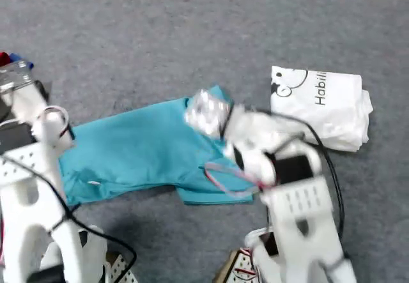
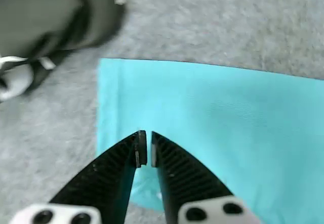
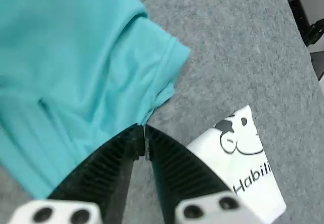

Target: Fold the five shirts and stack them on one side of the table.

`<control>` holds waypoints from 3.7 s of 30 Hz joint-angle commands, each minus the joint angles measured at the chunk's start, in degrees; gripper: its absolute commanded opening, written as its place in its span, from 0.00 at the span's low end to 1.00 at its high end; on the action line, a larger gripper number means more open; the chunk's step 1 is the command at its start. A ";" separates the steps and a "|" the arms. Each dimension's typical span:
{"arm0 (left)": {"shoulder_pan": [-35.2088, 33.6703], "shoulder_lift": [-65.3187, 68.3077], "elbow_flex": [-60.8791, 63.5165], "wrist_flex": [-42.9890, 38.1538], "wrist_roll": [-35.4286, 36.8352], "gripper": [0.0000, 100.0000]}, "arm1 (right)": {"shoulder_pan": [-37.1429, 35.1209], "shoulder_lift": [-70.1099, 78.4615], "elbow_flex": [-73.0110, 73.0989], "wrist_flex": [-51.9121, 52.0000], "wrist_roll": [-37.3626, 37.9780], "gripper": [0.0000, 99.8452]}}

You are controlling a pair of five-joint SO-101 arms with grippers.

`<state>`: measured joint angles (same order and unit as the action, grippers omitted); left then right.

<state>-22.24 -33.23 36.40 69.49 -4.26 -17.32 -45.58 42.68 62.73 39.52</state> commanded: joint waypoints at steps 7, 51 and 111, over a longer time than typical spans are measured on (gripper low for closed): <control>1.76 23.69 -3.34 -12.92 3.08 0.02 | 0.31 45.58 -31.52 -6.15 -8.79 0.00; -4.13 32.57 -20.66 3.43 1.67 0.02 | 6.64 92.26 -126.11 39.91 -12.04 0.00; -11.08 18.95 -18.55 12.48 -18.99 0.02 | 4.09 90.59 -105.54 39.74 -5.89 0.00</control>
<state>-36.13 -16.09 20.40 88.31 -27.47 -12.22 48.84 -62.20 101.14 32.66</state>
